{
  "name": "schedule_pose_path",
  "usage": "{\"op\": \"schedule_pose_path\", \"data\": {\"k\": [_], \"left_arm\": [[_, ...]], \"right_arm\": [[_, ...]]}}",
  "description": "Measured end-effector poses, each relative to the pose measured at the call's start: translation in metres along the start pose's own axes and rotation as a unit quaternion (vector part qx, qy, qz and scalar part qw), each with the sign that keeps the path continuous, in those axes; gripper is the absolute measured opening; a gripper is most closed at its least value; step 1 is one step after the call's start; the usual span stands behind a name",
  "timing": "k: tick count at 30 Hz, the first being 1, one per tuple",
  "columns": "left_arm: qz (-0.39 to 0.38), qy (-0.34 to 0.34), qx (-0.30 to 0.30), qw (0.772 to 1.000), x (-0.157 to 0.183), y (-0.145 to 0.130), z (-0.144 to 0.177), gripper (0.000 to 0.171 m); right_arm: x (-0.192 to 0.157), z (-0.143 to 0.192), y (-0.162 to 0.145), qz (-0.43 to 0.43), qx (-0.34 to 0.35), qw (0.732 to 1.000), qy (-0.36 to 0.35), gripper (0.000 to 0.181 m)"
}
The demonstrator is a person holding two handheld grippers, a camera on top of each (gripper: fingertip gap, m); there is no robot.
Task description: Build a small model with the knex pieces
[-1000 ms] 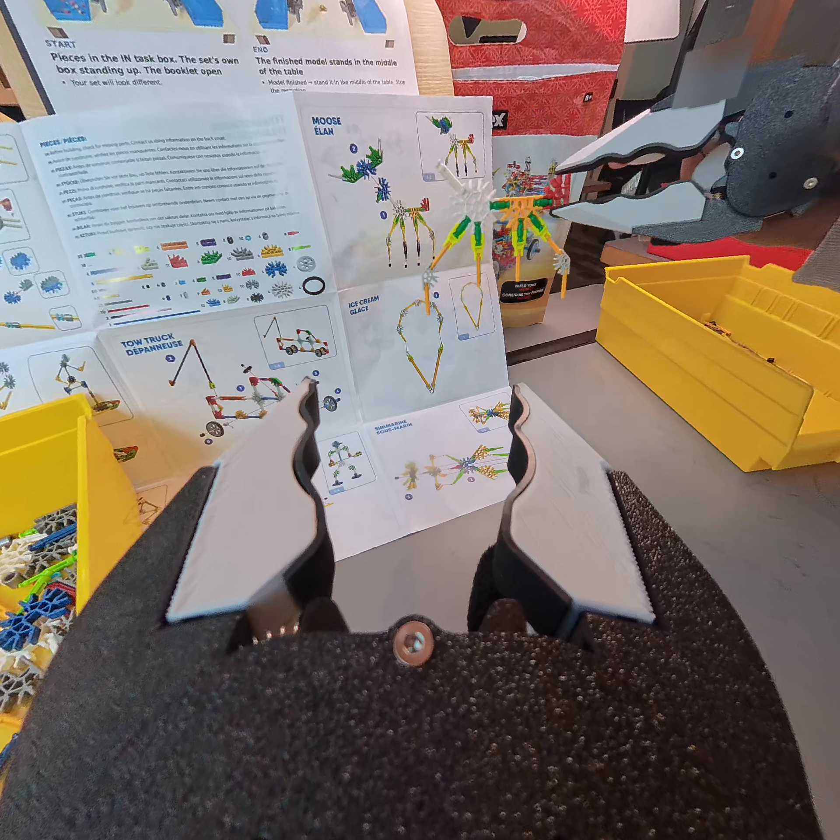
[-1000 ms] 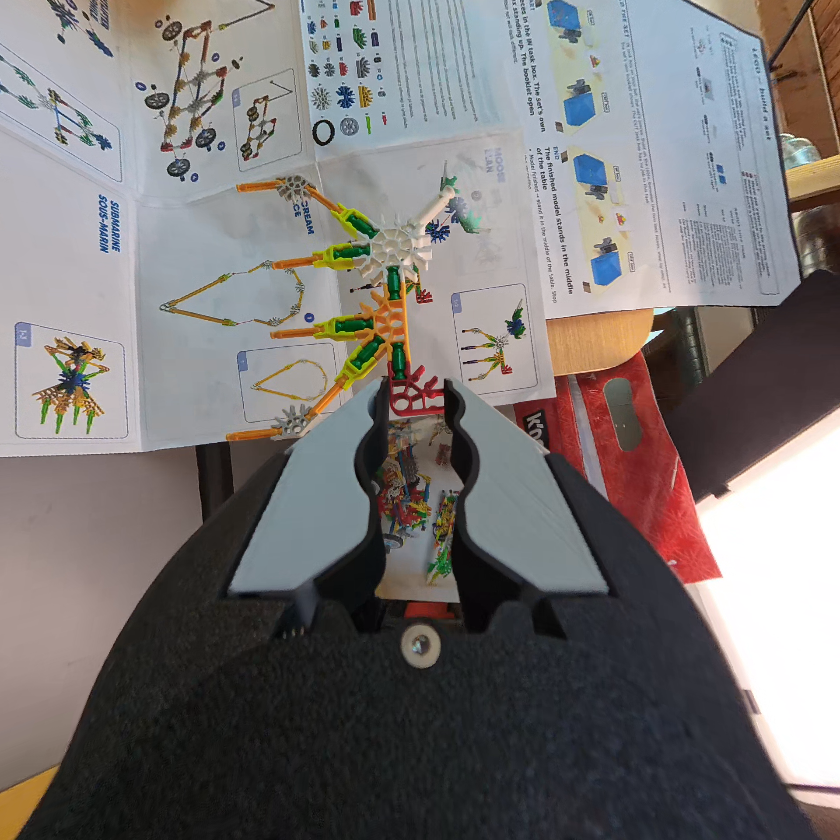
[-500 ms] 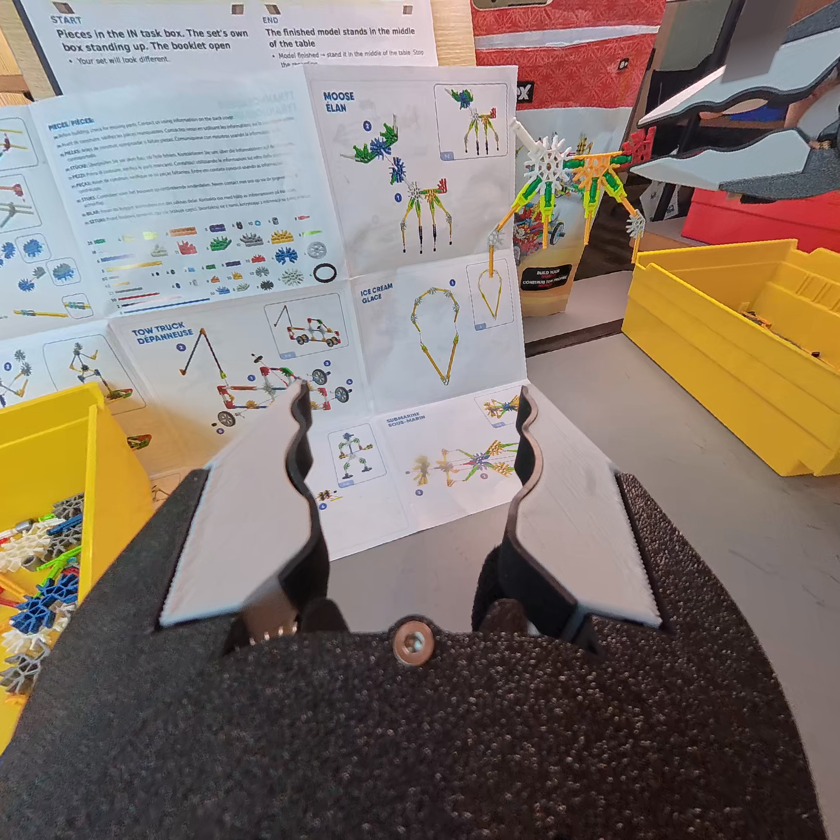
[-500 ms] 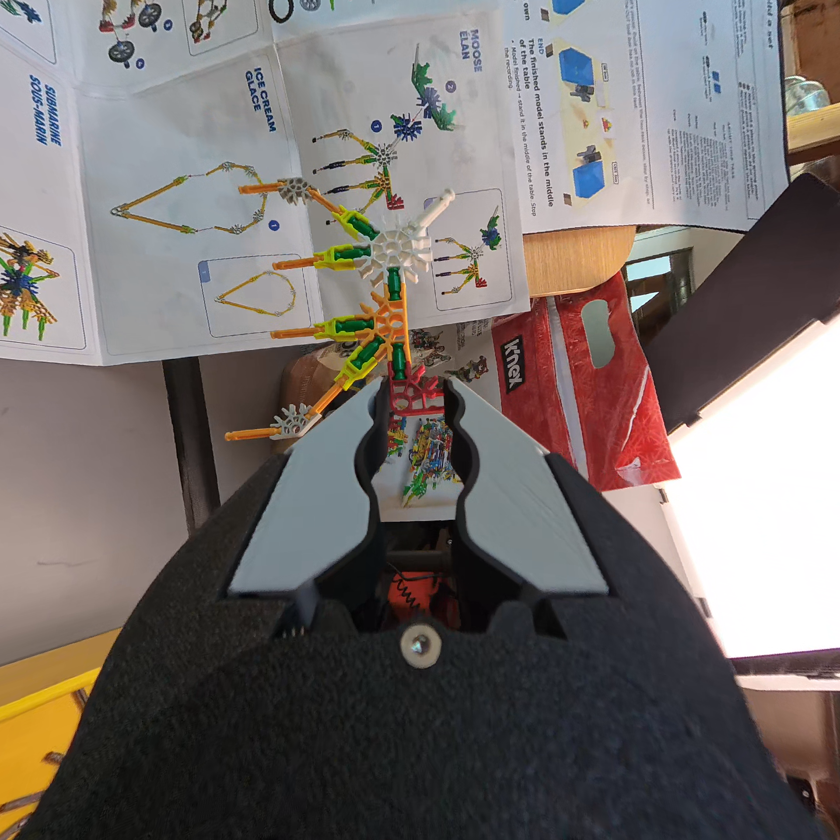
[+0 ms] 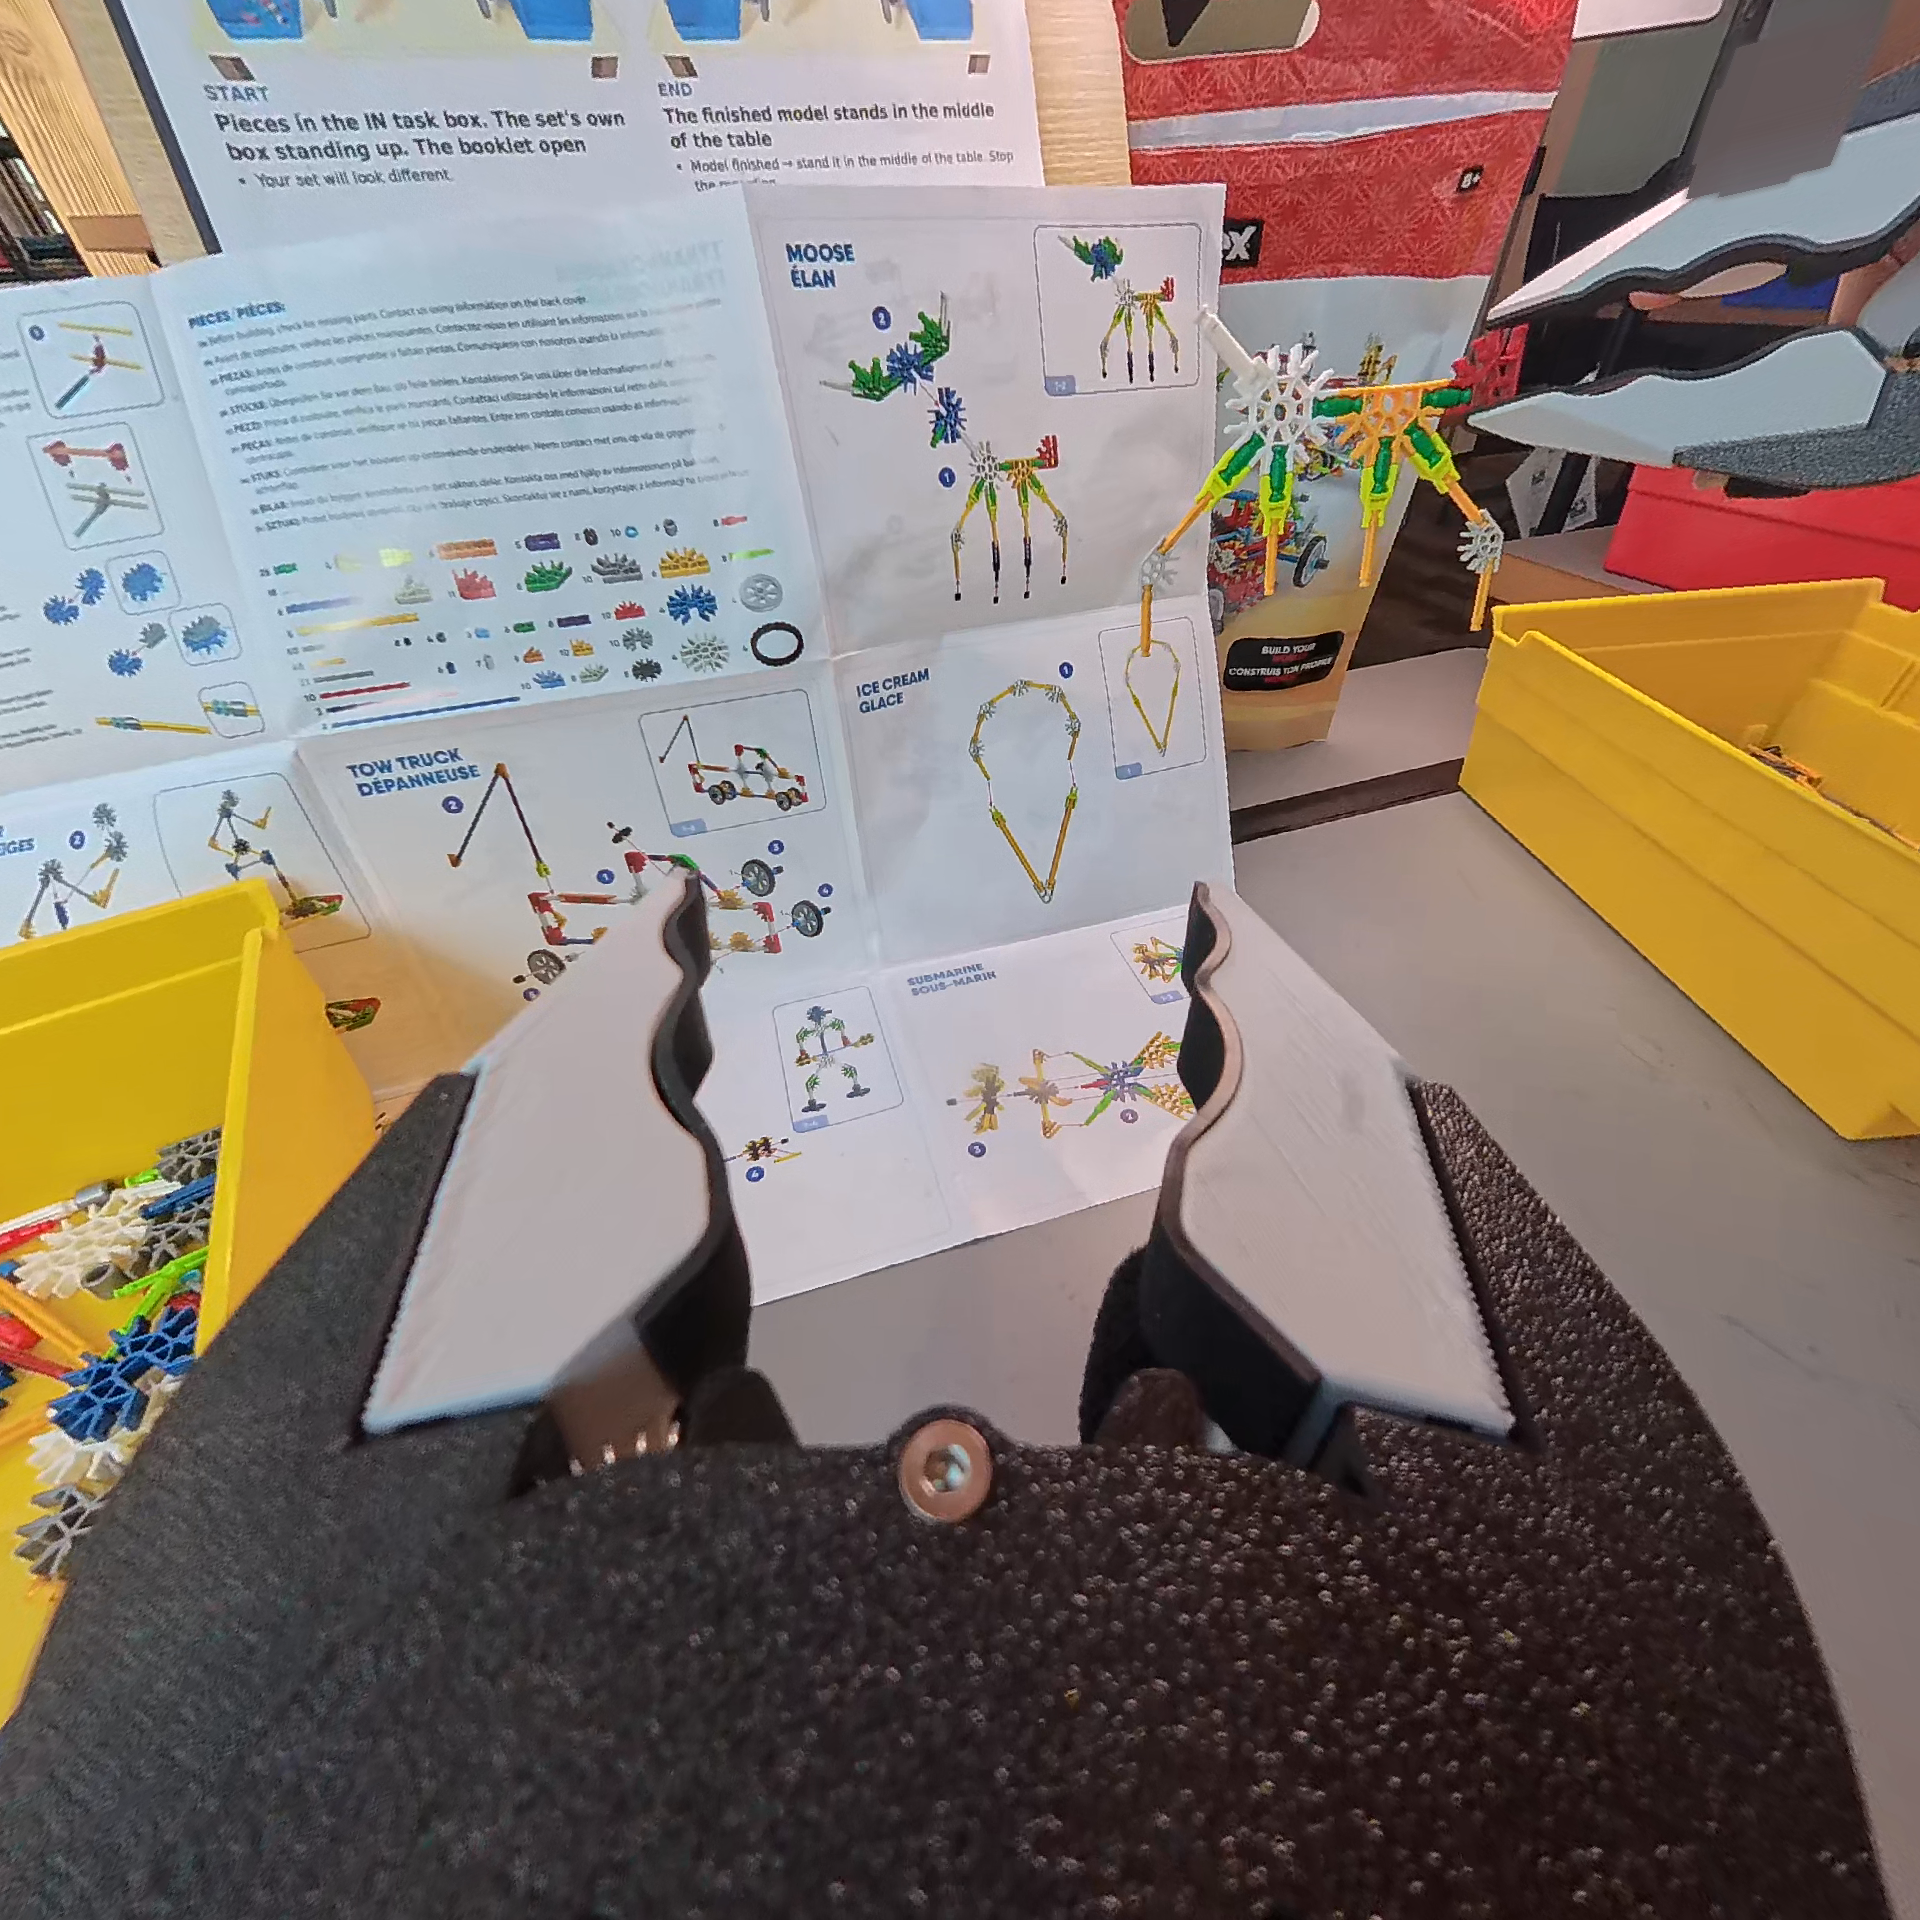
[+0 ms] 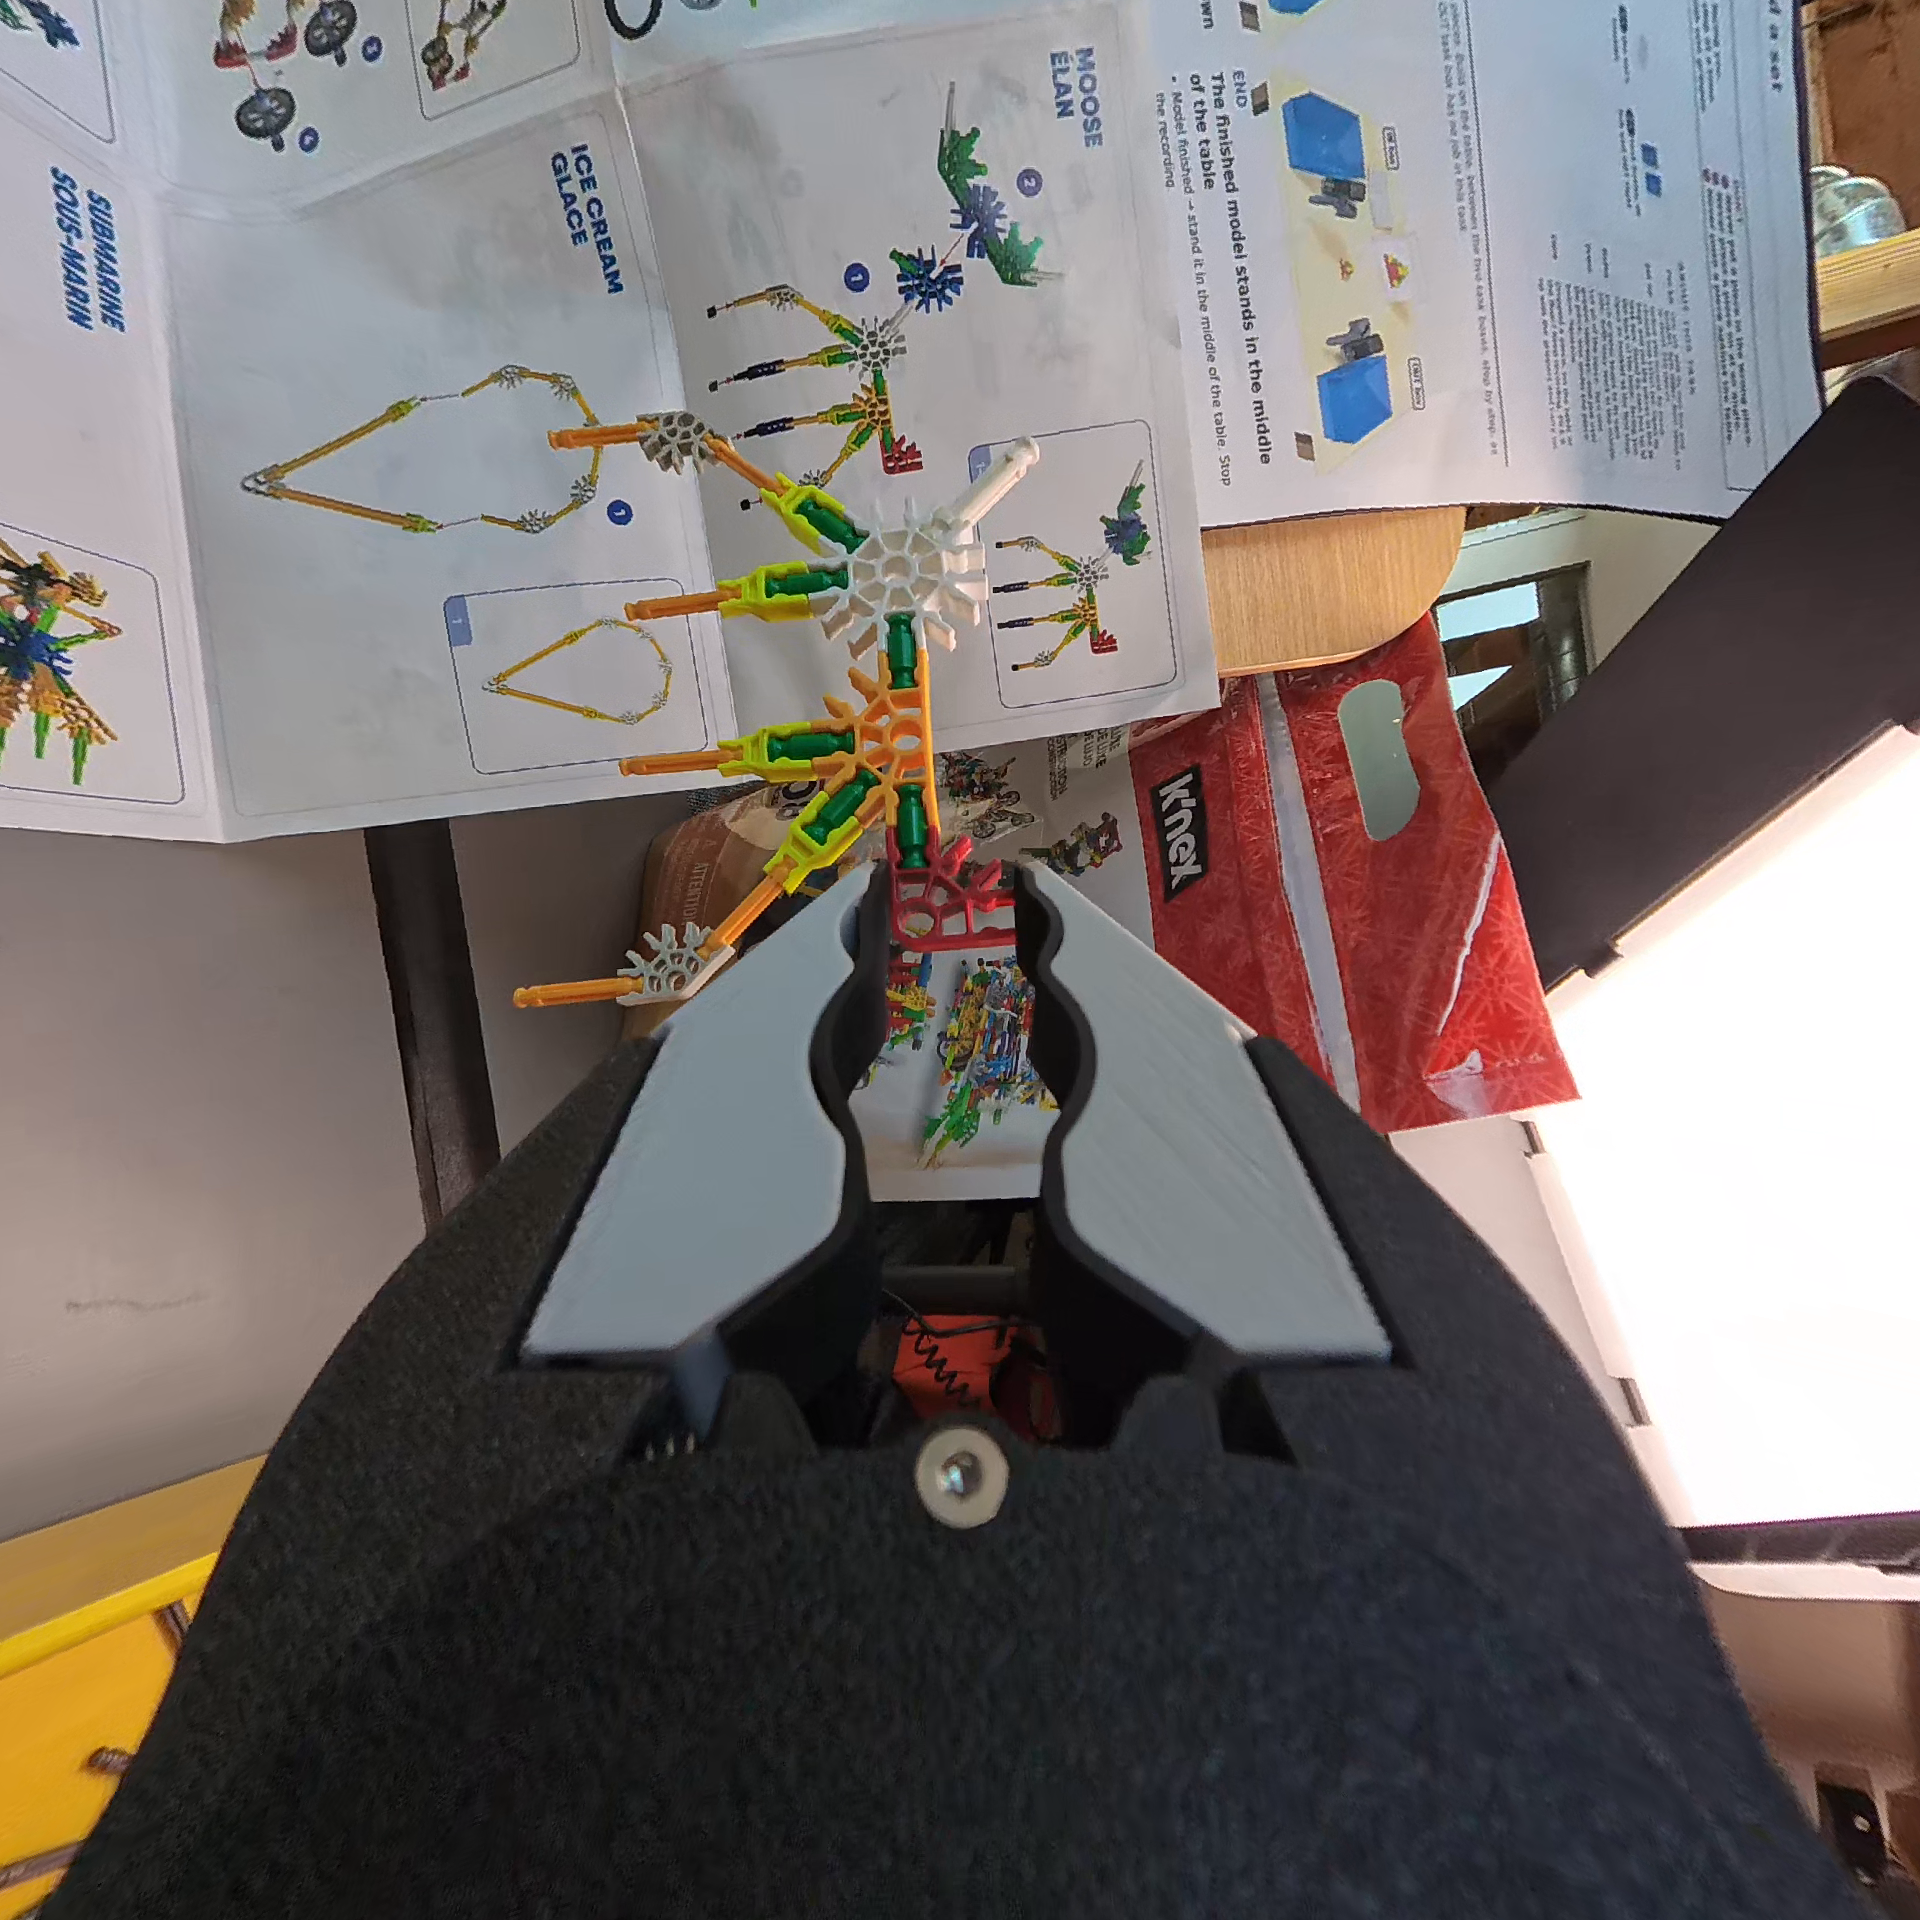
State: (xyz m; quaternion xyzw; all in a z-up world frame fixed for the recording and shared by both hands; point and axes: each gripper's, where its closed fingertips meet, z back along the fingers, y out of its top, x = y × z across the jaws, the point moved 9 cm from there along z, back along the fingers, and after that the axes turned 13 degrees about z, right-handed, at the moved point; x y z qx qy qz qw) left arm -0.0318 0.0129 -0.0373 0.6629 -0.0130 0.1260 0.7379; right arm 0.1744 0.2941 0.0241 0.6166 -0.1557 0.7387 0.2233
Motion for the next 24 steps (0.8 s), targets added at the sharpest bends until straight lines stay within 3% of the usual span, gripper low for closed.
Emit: {"op": "schedule_pose_path", "data": {"k": [24], "left_arm": [[0.007,0.006,-0.003,1.000,-0.007,-0.005,-0.004,0.091]], "right_arm": [[0.006,0.009,-0.015,0.008,-0.023,1.000,0.002,0.022]]}}
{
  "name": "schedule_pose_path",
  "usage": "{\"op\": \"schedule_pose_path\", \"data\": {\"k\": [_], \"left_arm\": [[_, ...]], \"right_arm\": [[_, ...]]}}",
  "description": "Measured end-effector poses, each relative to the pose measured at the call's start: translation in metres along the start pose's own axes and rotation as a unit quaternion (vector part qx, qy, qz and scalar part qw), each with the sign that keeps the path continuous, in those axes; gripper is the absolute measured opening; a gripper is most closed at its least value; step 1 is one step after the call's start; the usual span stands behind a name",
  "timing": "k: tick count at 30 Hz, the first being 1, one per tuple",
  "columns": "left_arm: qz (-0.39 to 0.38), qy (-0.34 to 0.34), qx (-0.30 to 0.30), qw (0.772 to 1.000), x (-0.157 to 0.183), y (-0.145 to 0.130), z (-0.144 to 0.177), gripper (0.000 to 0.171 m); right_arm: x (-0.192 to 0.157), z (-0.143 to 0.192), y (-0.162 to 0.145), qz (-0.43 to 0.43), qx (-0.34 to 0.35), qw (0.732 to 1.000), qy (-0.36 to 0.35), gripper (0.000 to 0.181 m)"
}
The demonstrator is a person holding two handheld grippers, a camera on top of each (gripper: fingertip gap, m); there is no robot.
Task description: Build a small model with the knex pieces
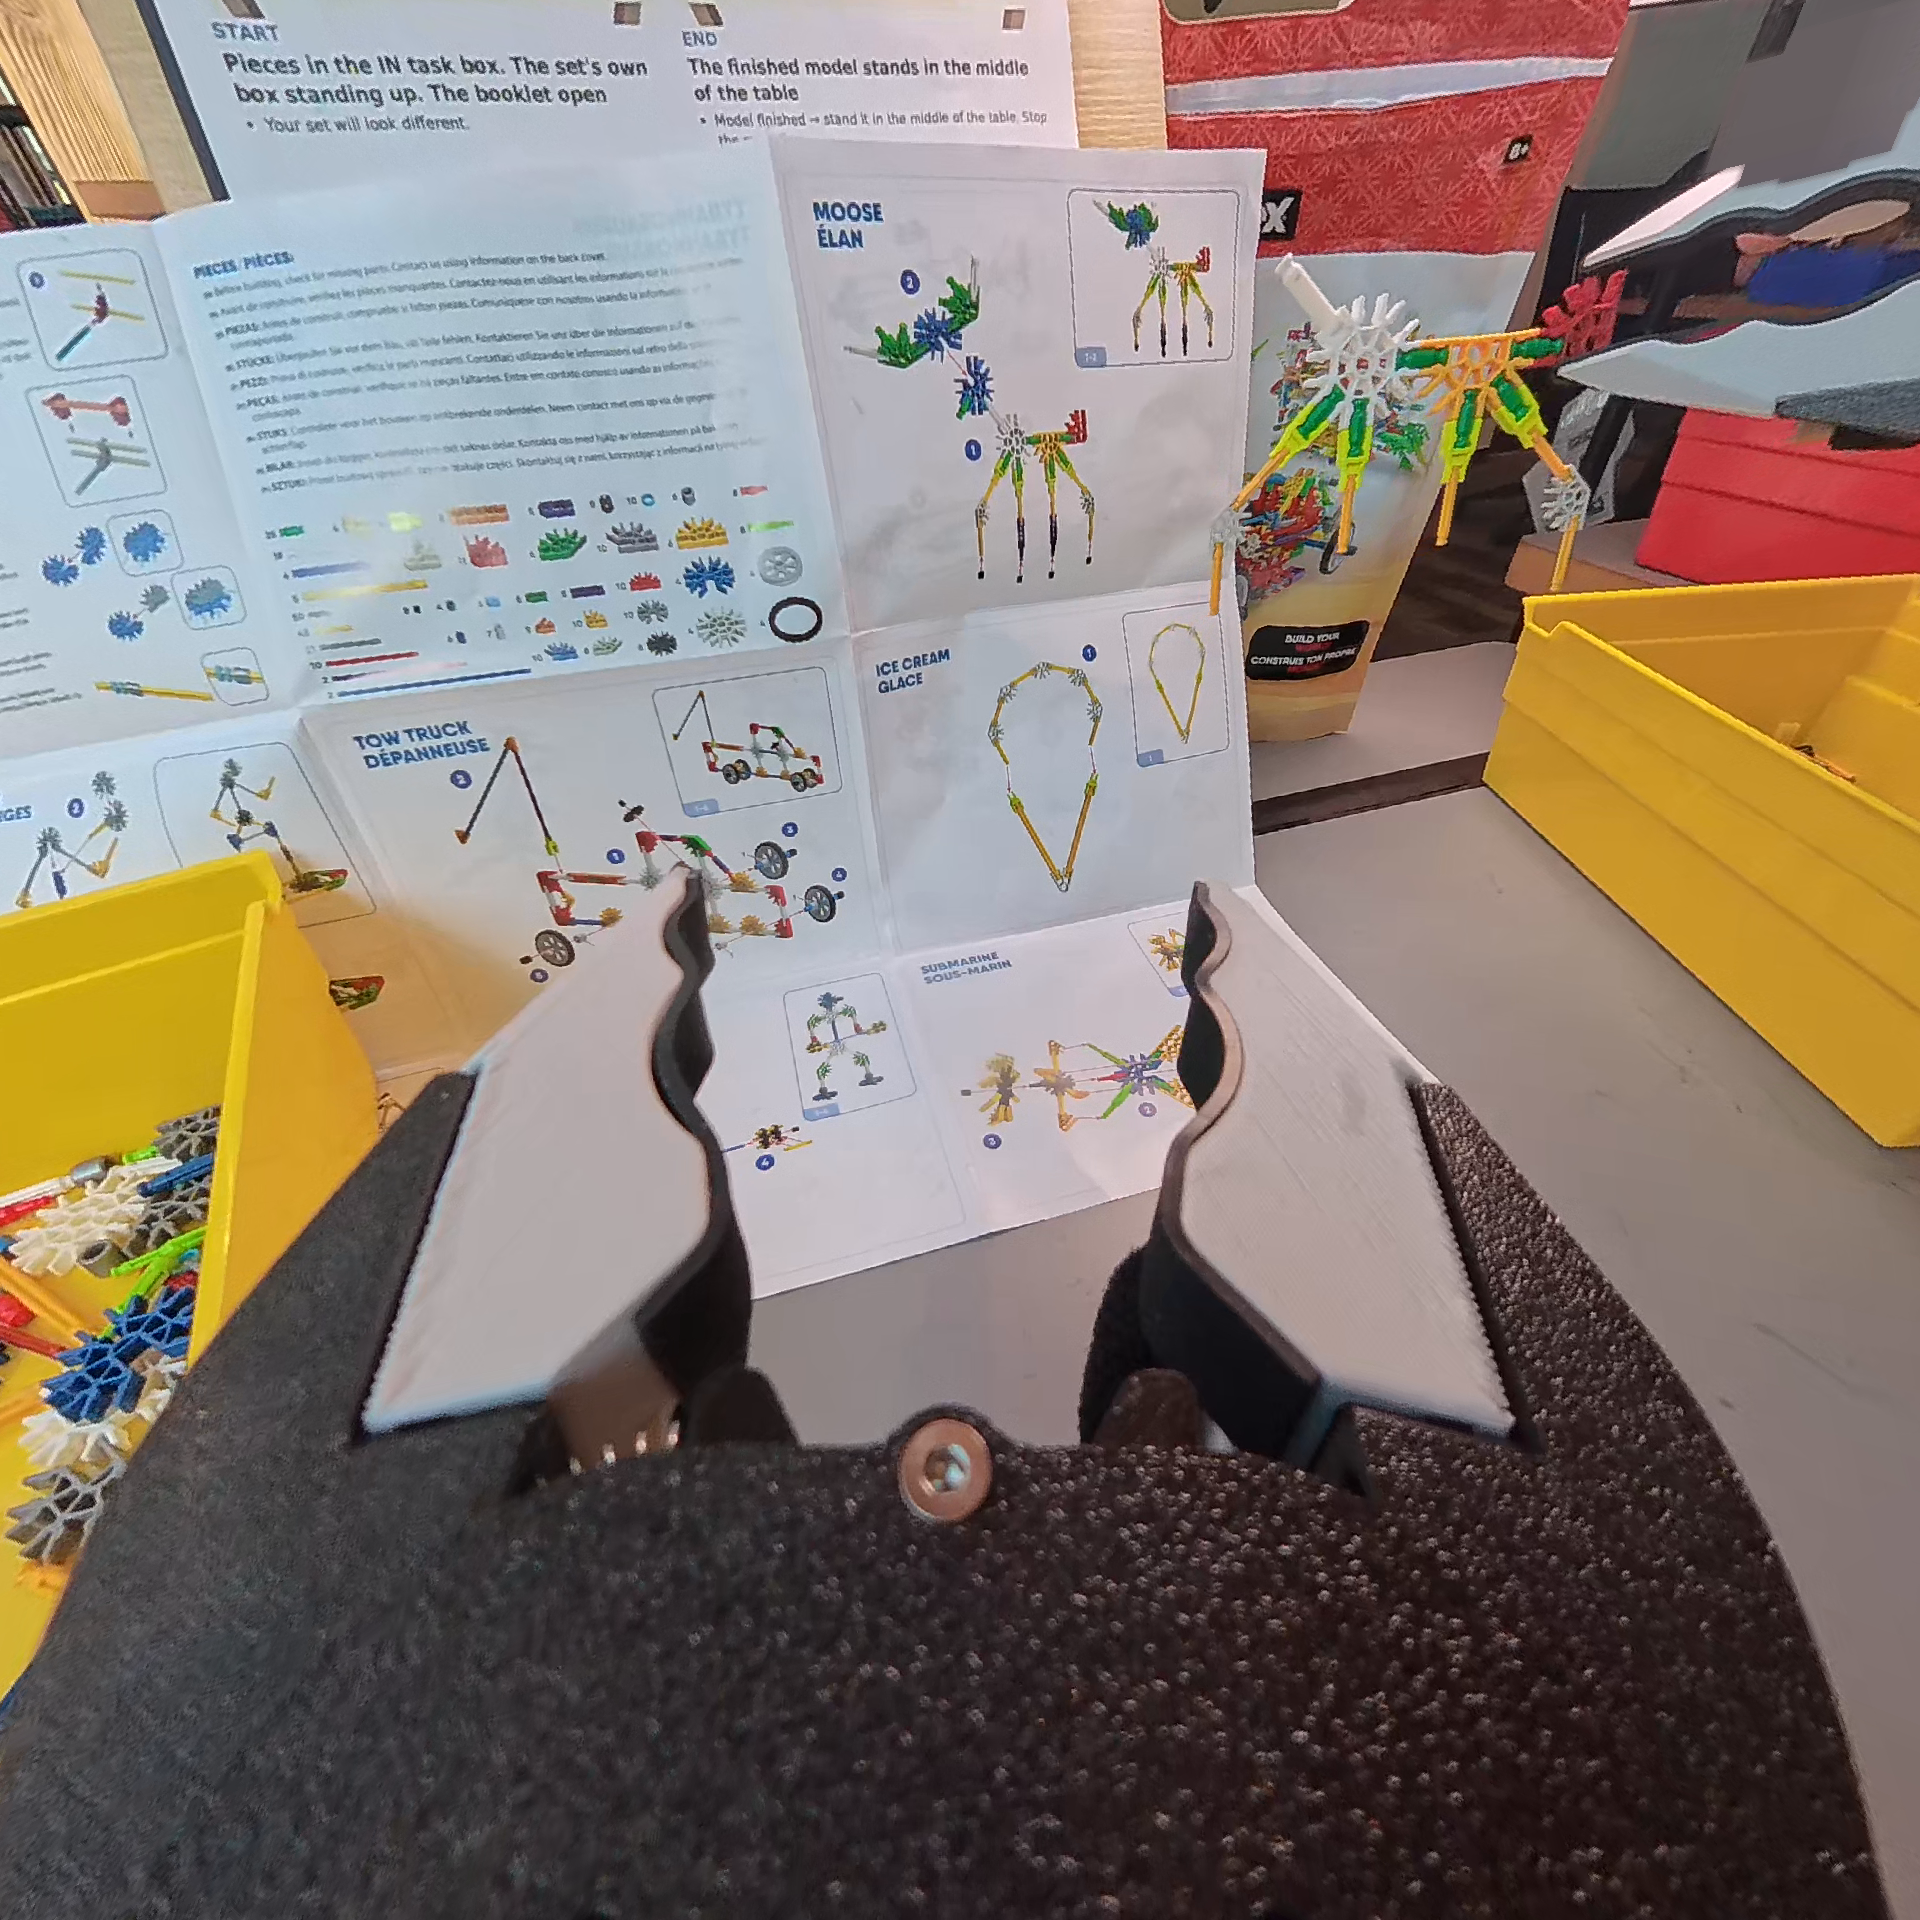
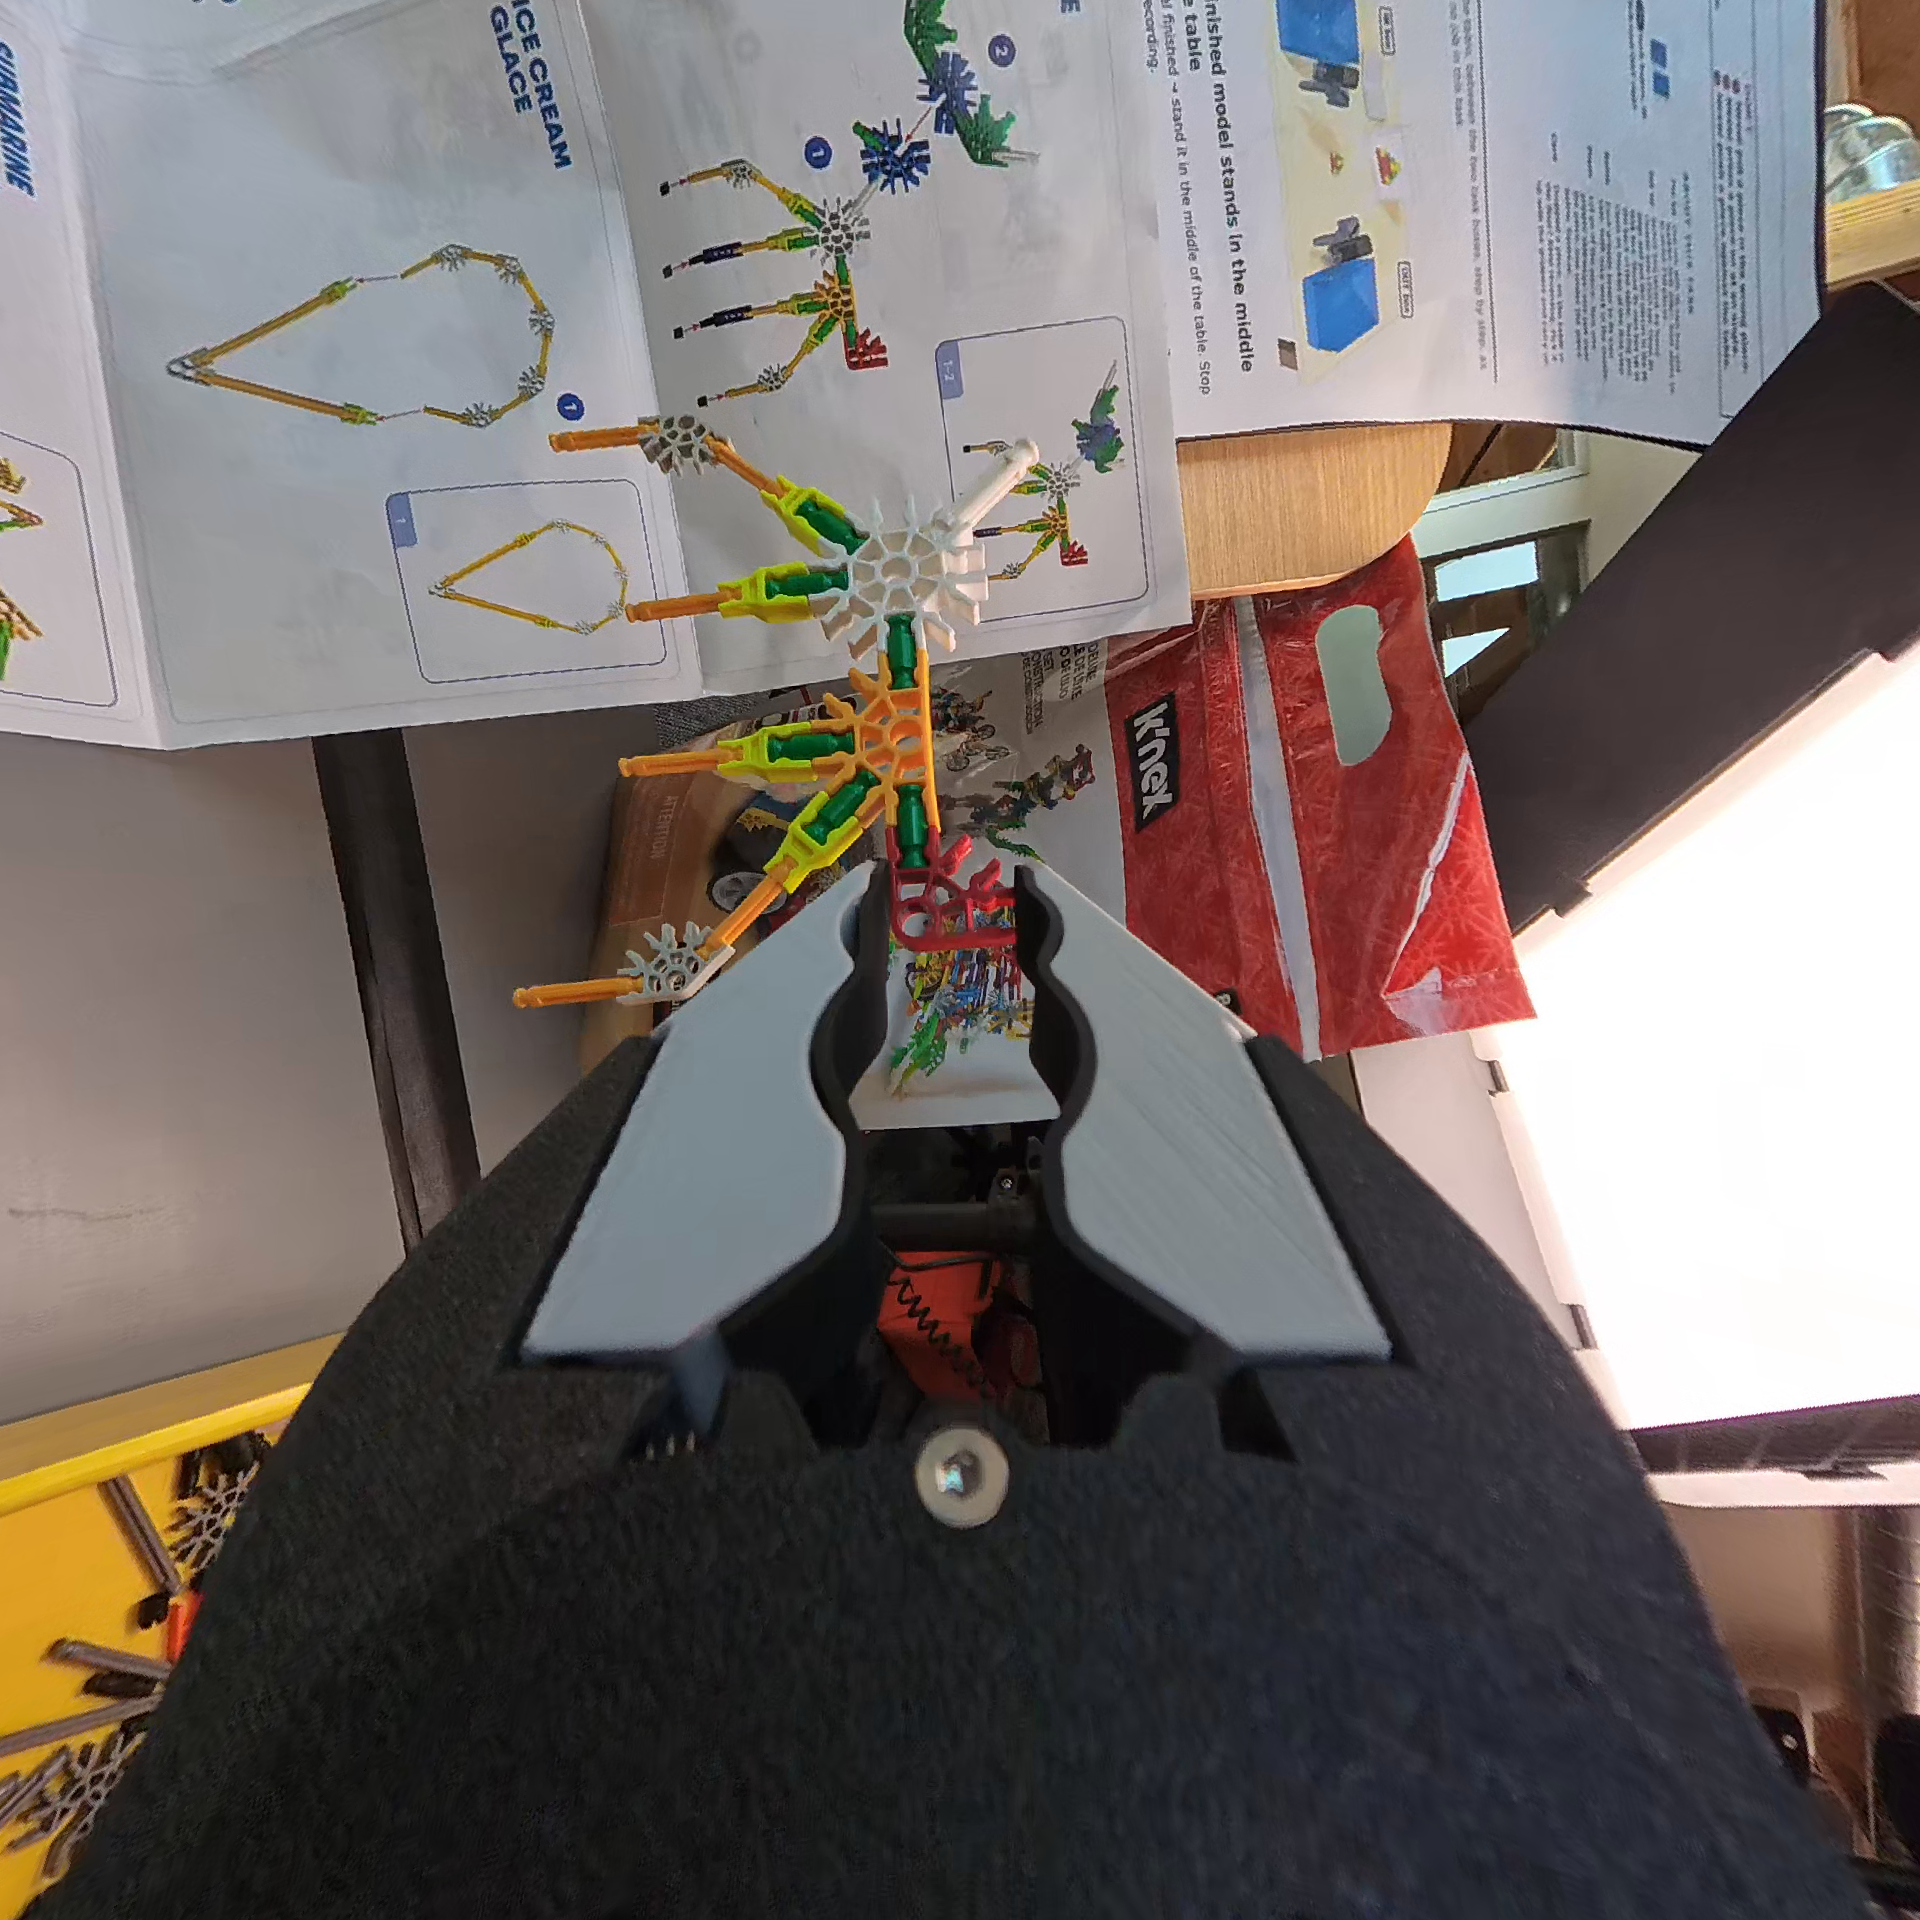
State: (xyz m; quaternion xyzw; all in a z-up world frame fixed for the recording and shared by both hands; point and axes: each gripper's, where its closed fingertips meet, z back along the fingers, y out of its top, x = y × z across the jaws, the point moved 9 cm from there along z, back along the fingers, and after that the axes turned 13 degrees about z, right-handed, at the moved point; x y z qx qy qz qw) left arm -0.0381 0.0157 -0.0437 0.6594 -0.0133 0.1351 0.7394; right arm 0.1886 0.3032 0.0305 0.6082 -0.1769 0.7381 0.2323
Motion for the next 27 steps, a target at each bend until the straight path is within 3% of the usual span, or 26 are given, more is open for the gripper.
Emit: {"op": "schedule_pose_path", "data": {"k": [27], "left_arm": [[-0.016,0.040,0.014,0.999,-0.008,0.001,-0.003,0.096]], "right_arm": [[0.001,-0.013,0.015,0.009,0.013,1.000,0.011,0.022]]}}
